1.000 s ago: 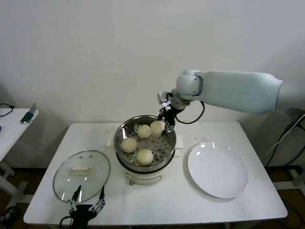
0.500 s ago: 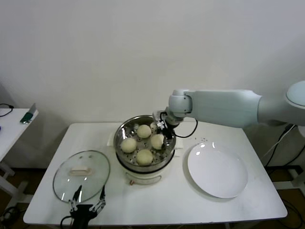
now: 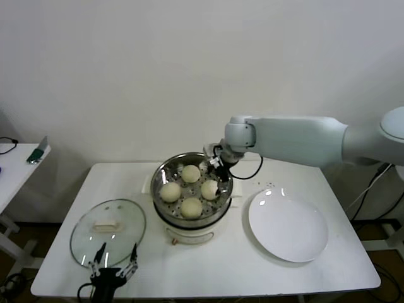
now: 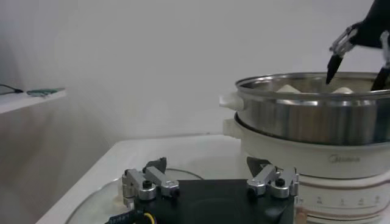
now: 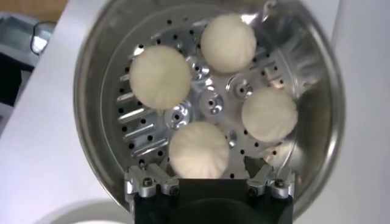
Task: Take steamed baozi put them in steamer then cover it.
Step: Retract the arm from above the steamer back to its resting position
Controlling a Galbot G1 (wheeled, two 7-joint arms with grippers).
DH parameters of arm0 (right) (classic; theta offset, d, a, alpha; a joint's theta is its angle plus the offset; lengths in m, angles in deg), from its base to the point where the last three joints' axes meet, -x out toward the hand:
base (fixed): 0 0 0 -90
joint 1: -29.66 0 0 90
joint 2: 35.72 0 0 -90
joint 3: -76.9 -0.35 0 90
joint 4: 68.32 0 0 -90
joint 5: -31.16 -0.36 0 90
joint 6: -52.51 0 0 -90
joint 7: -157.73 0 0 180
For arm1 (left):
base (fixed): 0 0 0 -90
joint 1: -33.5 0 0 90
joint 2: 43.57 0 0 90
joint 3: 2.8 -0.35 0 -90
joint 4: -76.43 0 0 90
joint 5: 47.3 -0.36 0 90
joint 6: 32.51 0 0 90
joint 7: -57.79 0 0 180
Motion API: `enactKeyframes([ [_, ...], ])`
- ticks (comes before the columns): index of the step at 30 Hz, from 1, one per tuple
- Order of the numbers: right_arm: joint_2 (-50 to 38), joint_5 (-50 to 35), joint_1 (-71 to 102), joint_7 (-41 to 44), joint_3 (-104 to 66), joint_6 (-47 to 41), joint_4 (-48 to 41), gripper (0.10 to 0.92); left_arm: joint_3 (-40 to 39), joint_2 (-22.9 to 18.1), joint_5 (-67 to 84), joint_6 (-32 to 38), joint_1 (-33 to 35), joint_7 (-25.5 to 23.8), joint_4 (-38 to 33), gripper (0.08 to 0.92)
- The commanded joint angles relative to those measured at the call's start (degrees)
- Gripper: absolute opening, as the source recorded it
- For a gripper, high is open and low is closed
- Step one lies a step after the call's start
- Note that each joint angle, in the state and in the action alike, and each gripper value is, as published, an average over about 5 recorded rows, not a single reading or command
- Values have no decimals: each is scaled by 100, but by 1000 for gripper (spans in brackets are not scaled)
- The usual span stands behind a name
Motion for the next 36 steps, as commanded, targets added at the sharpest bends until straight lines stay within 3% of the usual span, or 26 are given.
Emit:
enactKeyframes([
  [1, -860, -1269, -704, 162, -535, 155, 98, 823, 95, 112, -65, -41, -76, -36, -35, 823],
  [5, -1623, -1751, -317, -1355, -1125, -74, 296, 823, 188, 181, -159, 40, -176, -74, -133, 823],
  [9, -2543, -1389, 938, -2790, -2489, -32, 441, 823, 242, 278, -359, 137, -239, -95, -190, 823],
  [21, -4237, -861, 5269, -4597, -6994, 454, 1468, 823, 221, 458, -421, 333, -486, -288, 55, 823],
  [29, -3656, -327, 9570, -4757, -11213, 1112, 1992, 823, 241, 503, -735, 321, -495, -92, 174, 823],
  [36, -2281, 524, 11500, -4213, -12471, 2175, 2073, 823, 375, 528, -1064, 378, -488, 16, 189, 823],
])
